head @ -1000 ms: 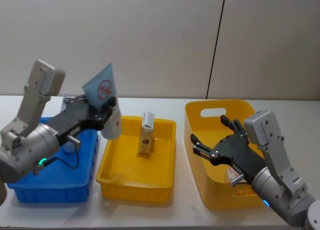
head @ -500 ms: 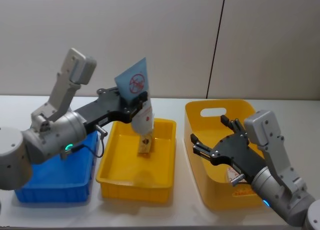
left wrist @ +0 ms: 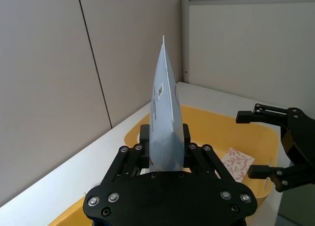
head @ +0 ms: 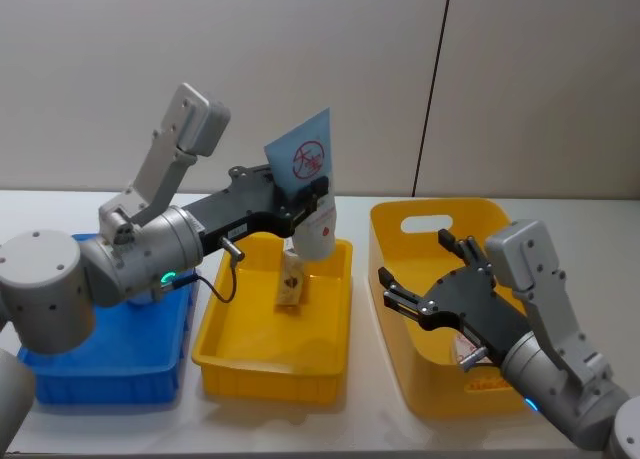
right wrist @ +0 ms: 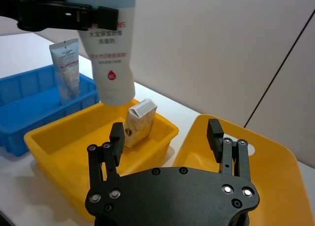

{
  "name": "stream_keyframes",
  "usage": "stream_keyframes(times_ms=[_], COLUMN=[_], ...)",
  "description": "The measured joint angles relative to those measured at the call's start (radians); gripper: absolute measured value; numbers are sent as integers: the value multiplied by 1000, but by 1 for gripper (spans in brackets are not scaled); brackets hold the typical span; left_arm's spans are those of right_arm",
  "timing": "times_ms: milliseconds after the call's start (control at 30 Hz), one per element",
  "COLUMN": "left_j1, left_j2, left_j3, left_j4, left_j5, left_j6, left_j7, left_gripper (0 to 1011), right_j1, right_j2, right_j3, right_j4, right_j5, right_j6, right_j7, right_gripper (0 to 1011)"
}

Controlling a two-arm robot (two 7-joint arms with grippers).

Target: Bimanual collaborative sorting of washing and personal care products

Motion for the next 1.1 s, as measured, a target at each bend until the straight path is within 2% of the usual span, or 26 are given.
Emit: stream_keyframes(times_ms=[600,1100], left_j1=[-28,-34], left_j2=[-14,-17], left_j3=[17,20], left_j4=[32,38], left_j5=[-1,-1], left_j6=[-8,-9], left_j7=[-17,-21], left_gripper=[300,300], right_j1=[60,145], right_j2=[16,1], right_j3=[-40,-79], right_j4=[37,109], right_j5=[10,18], right_j6=[-36,-77], right_j7=[51,77], right_gripper=[1002,1002])
